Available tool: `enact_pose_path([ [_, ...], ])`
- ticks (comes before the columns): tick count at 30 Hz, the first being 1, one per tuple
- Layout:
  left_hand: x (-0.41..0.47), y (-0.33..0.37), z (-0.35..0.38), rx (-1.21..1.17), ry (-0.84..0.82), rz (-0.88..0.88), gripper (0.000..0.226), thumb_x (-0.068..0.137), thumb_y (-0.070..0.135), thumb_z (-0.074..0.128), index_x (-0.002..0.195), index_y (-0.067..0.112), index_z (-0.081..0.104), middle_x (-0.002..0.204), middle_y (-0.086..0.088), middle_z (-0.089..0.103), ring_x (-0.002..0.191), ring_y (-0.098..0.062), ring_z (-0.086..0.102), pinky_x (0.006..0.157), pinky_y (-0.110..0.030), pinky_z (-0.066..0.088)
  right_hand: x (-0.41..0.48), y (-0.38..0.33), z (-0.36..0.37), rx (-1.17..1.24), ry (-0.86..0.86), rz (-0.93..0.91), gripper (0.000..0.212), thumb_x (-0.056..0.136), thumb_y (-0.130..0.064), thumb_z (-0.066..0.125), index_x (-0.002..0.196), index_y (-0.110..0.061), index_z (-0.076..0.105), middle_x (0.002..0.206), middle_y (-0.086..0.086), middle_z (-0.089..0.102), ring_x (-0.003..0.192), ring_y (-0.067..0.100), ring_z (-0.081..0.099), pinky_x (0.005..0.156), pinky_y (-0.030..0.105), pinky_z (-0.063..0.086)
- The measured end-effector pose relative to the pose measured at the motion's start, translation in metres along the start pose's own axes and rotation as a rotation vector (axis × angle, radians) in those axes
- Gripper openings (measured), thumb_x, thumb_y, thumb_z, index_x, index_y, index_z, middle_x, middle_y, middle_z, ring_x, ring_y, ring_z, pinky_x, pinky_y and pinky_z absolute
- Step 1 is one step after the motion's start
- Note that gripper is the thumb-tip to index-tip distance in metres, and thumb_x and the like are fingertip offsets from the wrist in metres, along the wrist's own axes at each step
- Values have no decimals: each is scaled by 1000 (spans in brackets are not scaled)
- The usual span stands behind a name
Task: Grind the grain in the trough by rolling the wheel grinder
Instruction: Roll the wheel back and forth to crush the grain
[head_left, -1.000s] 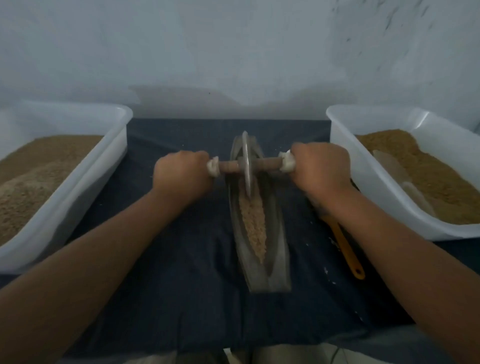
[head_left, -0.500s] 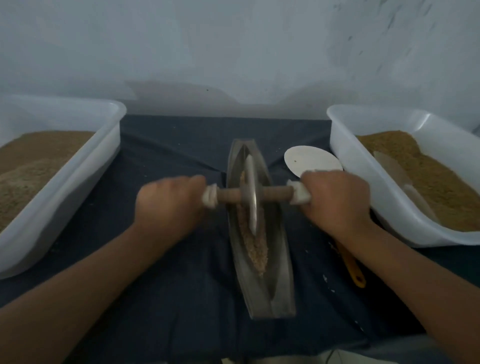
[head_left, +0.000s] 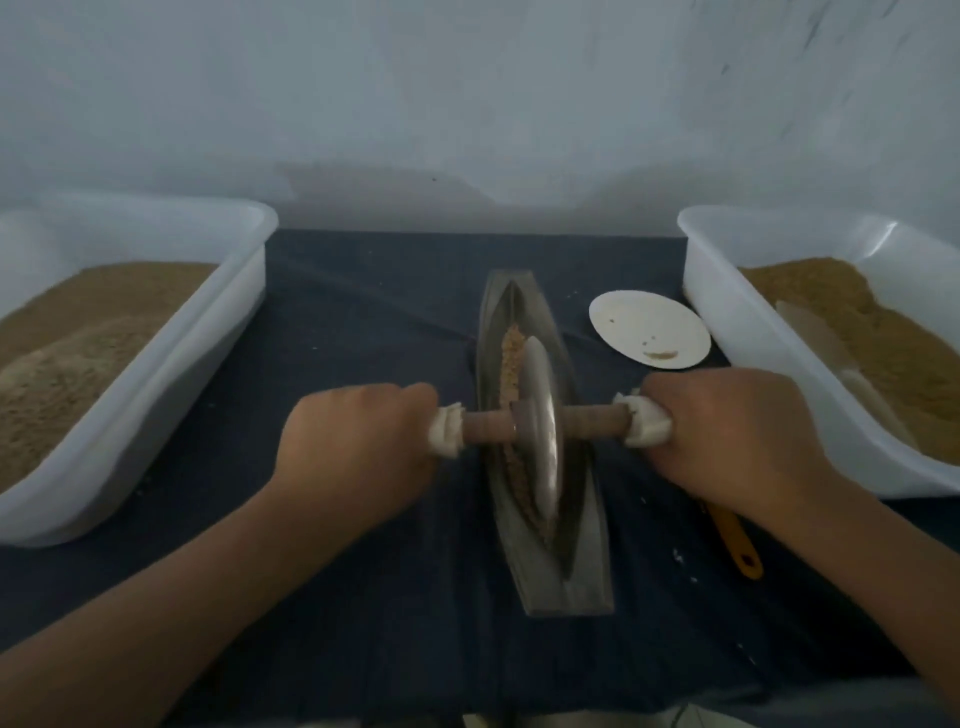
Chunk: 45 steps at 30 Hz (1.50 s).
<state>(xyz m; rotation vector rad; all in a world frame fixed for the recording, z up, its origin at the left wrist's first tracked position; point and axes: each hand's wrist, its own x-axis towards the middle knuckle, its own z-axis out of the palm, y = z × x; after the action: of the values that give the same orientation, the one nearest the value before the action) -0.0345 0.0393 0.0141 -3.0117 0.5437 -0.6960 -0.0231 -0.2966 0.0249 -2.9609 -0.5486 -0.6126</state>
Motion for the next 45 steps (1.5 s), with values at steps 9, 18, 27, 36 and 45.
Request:
enact_pose_path([
  [9, 114, -12, 25, 55, -54, -165, 39, 96, 51, 55, 70, 24, 45, 62, 7, 42, 61, -28, 58, 57, -30, 41, 102, 9, 28, -156, -77, 191, 32, 93, -57, 56, 75, -31, 59, 67, -8, 58, 60, 15, 56, 59, 34, 52],
  [18, -25, -2, 3, -56, 42, 10, 54, 70, 39, 84, 68, 31, 31, 49, 9, 41, 35, -16, 33, 46, -18, 15, -3, -2, -1, -71, 69, -113, 28, 77, -49, 48, 64, -38, 27, 51, -14, 34, 41, 9, 38, 39, 33, 44],
  [27, 109, -15, 25, 34, -70, -163, 29, 96, 43, 57, 76, 25, 47, 77, 0, 63, 71, -30, 65, 61, -33, 43, 103, 10, 35, -163, -10, 185, 40, 96, -61, 52, 71, -30, 53, 66, -7, 57, 62, 19, 60, 57, 34, 49],
  [36, -5, -5, 0, -7, 51, 60, 56, 70, 36, 84, 66, 28, 29, 52, 14, 29, 39, -13, 21, 50, -18, 7, -12, -3, 3, -38, 43, 20, 35, 81, -61, 41, 69, -32, 56, 57, -10, 52, 48, 14, 52, 47, 36, 48],
  [45, 114, -10, 12, 89, -109, -150, 29, 89, 46, 61, 75, 22, 52, 64, 2, 44, 62, -27, 54, 59, -32, 39, 90, 3, 31, -33, -2, 185, 42, 99, -57, 44, 70, -29, 55, 67, -8, 55, 65, 19, 59, 63, 35, 46],
])
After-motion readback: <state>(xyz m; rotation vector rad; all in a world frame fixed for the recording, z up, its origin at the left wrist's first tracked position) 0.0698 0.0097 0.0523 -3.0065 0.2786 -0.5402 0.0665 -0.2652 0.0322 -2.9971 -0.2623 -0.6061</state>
